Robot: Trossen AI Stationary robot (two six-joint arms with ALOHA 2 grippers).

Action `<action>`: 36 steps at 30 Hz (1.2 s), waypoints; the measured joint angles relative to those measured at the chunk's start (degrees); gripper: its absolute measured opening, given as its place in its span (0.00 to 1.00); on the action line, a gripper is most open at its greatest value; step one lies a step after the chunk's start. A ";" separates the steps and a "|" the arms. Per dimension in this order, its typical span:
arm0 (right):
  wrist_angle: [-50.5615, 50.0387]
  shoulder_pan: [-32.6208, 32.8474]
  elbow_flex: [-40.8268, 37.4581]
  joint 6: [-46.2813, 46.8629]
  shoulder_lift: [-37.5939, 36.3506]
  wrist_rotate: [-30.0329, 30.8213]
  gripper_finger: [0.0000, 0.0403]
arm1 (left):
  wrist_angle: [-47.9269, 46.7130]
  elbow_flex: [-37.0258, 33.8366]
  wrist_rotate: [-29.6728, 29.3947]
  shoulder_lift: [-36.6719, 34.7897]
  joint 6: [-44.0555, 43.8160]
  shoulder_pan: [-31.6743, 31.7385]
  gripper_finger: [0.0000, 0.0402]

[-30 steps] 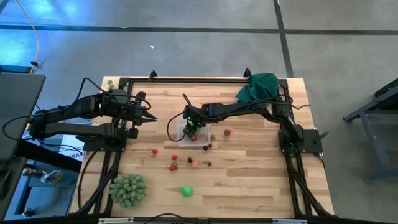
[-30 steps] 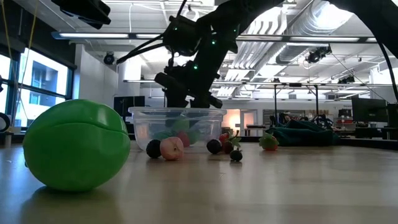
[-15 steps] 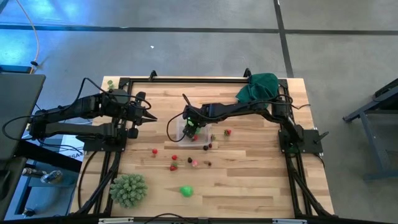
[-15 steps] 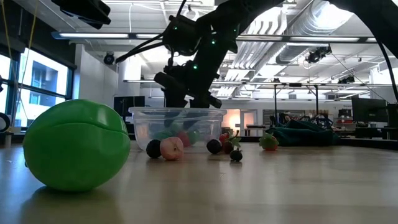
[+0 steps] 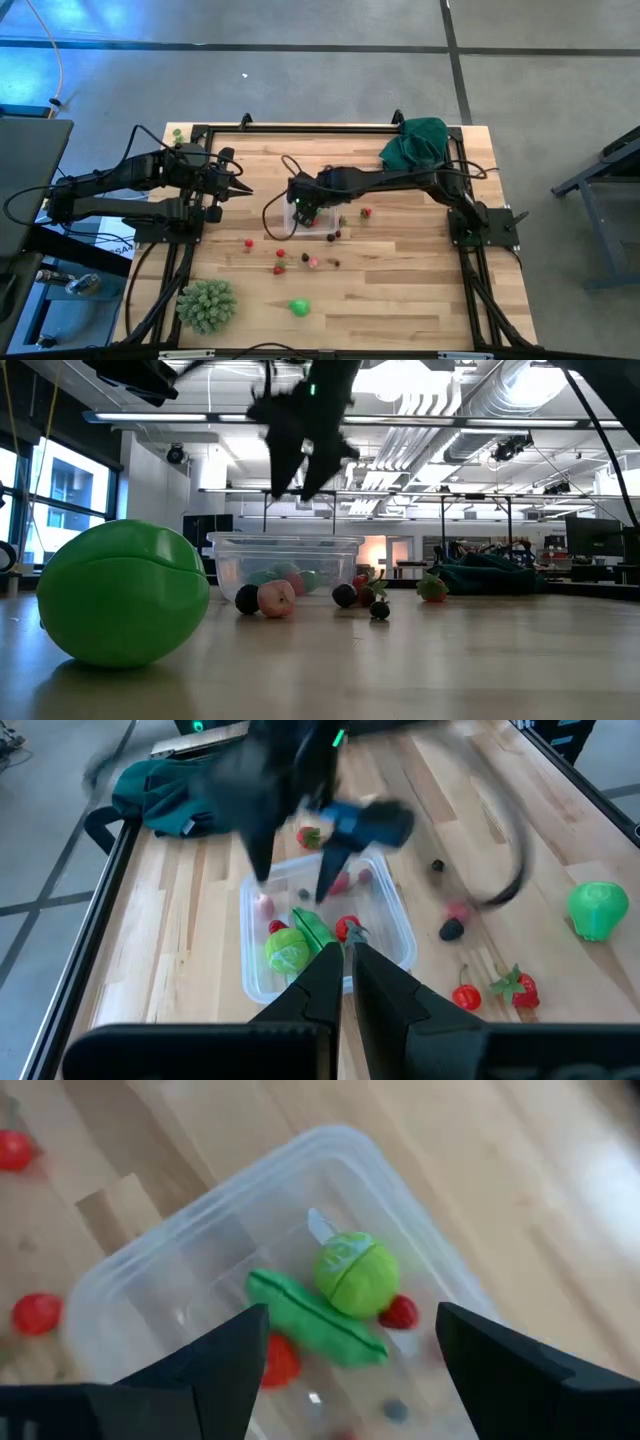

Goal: Pick and placing Produce into tupperware
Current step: Put the red strawberry into the transparent container

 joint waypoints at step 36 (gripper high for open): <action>-6.08 7.30 -37.86 39.60 -31.07 4.22 0.69 | -0.02 0.00 -0.02 0.00 0.00 0.00 0.05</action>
